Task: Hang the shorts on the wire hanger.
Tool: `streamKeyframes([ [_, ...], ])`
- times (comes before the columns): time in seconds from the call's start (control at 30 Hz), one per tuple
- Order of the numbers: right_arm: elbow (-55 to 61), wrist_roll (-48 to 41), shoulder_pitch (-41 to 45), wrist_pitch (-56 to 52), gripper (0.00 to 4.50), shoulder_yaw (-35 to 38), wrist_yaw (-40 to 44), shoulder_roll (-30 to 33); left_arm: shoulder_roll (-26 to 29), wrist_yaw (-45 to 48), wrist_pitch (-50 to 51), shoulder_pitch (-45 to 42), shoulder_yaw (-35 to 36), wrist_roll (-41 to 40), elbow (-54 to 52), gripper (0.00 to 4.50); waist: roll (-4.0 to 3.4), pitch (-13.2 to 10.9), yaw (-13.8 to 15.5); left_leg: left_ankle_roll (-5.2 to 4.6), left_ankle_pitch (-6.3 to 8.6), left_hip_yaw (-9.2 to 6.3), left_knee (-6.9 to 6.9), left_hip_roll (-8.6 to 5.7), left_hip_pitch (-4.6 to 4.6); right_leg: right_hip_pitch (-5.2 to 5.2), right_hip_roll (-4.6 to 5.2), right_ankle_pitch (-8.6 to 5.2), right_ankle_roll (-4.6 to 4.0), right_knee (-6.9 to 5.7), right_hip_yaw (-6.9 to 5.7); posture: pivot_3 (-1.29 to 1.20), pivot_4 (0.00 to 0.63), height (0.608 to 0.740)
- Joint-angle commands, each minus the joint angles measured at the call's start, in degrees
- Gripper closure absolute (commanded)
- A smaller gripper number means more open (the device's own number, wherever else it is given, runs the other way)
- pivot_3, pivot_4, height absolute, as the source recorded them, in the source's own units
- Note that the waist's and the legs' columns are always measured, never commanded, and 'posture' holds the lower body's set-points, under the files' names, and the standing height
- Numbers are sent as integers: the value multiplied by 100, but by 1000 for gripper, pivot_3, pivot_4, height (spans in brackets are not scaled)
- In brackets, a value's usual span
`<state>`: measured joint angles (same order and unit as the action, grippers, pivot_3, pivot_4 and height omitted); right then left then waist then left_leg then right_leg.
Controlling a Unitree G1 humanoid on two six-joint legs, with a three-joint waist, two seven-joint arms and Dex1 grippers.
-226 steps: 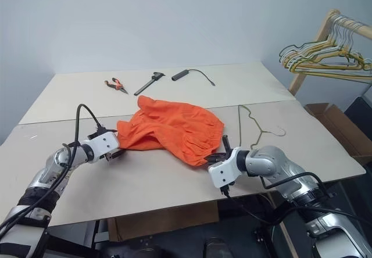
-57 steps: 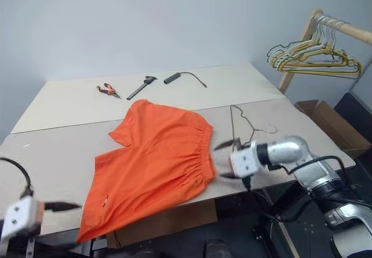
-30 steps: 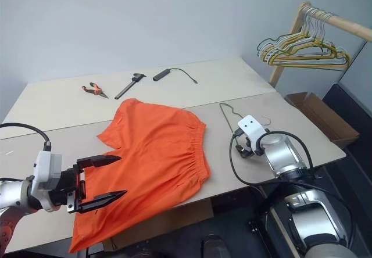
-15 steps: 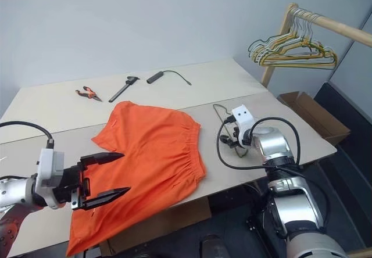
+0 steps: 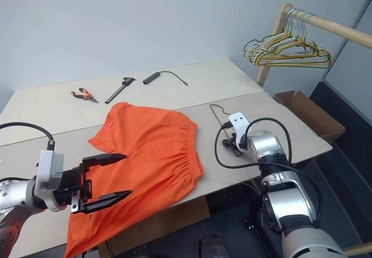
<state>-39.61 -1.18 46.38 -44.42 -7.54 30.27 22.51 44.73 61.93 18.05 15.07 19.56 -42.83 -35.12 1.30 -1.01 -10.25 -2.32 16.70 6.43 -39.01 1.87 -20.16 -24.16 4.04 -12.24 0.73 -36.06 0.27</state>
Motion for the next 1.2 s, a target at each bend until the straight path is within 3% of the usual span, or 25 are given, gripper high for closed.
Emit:
streamKeyframes([
  [0.03, -275, 68, -4, -132, 2998, -18, -2, -61, 10, -10, -44, -69, -7, -3, -65, 0, 9, 8, -1, 0, 0, 0, 0, 0, 0, 0, 0, 0, 0, 0, 0, -128, 0, 740],
  [0.17, -333, 172, -18, -118, 4408, -86, -46, -91, 2, -48, -108, -50, -67, 137, -39, 0, 22, 21, -3, 0, 0, 0, 0, 1, 0, 0, 1, 0, 0, 1, 0, -127, 0, 740],
  [0.4, 32, 132, -65, -5, 4477, 205, -239, -106, 114, -305, -121, -52, -422, 948, 86, 0, 22, 27, -1, 0, 0, -1, 0, 1, 4, 5, 0, 0, 0, 1, -1, -129, 0, 740],
  [0.53, 1638, 199, -572, 567, 4477, 278, -401, -3, -168, -1421, 614, -581, -660, 1207, 266, 0, 12, 20, 37, 0, 0, -4, 0, 0, -3, -1, 3, 1, 2, 0, -3, -130, 0, 740],
  [0.67, 3442, 28, -1277, 895, 4477, 349, -202, 99, -840, -2475, 1949, -1219, -212, -589, 341, 0, -12, 3, 64, -1, 1, -5, 2, -4, -15, -16, 11, -3, 19, -3, 4, -147, 0, 740],
  [0.83, 5059, -348, -1959, 1451, 4477, 291, 127, 43, -1764, -3850, 2577, -1867, 119, -2763, 739, 0, -8, 6, 62, 0, 9, -6, 3, -5, -9, -8, 15, -3, 28, 0, 10, -155, 0, 740],
  [1.03, 5819, -226, -2496, 3034, 4477, -213, -75, -547, -2566, -5184, 2352, -2443, 39, -3864, 789, 0, 2, 6, 65, 1, 9, -4, 0, -15, -5, -3, 15, 0, 31, 0, 14, -158, 0, 740],
  [1.2, 6039, -92, -2633, 3438, 4477, -634, -79, -793, -2679, -5720, 2134, -2786, 126, -4479, 813, 0, 5, 8, 67, 4, 7, -5, -1, -18, -2, -1, 13, 2, 29, -1, 16, -148, 0, 740],
])
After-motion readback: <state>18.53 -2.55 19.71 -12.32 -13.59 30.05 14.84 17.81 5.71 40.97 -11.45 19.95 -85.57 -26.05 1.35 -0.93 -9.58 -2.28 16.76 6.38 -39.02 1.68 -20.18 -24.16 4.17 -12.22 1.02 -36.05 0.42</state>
